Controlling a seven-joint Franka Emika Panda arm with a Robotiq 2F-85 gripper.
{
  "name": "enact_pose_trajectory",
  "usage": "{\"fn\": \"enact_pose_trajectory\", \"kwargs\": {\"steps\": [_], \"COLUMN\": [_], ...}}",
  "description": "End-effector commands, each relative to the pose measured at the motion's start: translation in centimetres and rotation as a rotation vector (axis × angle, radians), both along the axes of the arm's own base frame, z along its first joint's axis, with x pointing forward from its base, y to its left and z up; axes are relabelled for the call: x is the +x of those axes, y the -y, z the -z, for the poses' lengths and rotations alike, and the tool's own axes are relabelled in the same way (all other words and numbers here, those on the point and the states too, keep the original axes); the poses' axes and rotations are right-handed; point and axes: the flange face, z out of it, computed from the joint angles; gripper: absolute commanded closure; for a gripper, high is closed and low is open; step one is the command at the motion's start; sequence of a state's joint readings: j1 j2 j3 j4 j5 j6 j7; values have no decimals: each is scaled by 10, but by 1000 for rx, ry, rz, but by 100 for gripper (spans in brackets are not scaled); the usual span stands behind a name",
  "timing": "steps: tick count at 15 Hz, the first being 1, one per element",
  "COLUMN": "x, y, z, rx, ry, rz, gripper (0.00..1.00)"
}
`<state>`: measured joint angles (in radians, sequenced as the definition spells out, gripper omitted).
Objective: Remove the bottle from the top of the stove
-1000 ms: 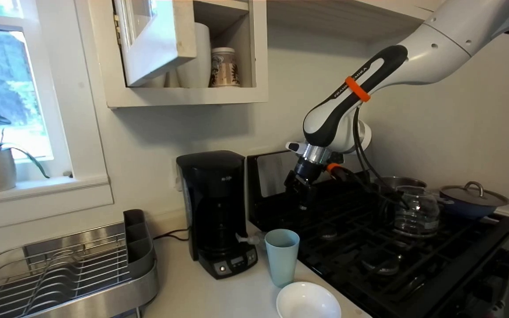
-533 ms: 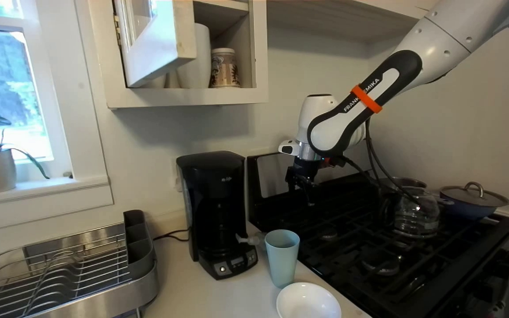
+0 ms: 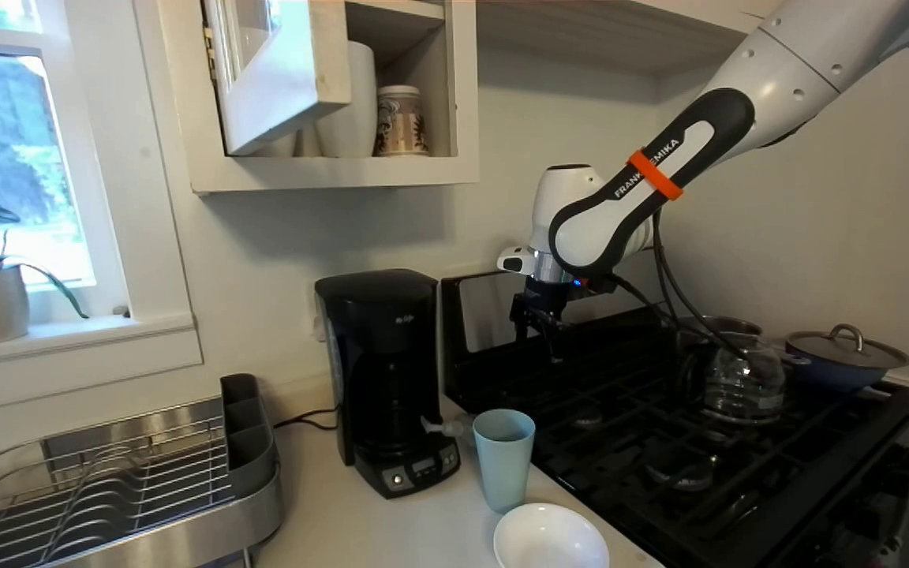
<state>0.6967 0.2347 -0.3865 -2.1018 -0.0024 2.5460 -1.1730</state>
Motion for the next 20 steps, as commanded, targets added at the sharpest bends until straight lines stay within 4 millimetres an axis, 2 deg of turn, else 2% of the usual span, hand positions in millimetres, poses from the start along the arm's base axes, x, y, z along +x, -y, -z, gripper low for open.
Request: {"fn": "enact_pose_trajectory", "kwargs": {"steps": [1, 8, 12, 20], "x": [0, -7, -10, 2], "y": [-15, -70, -95, -123], "z": [-9, -9, 11, 54], "rx": [-44, -133, -175, -235], "ry": [21, 39, 17, -22], "rz": [-32, -123, -140, -120], "gripper": [0, 0, 0, 0]}}
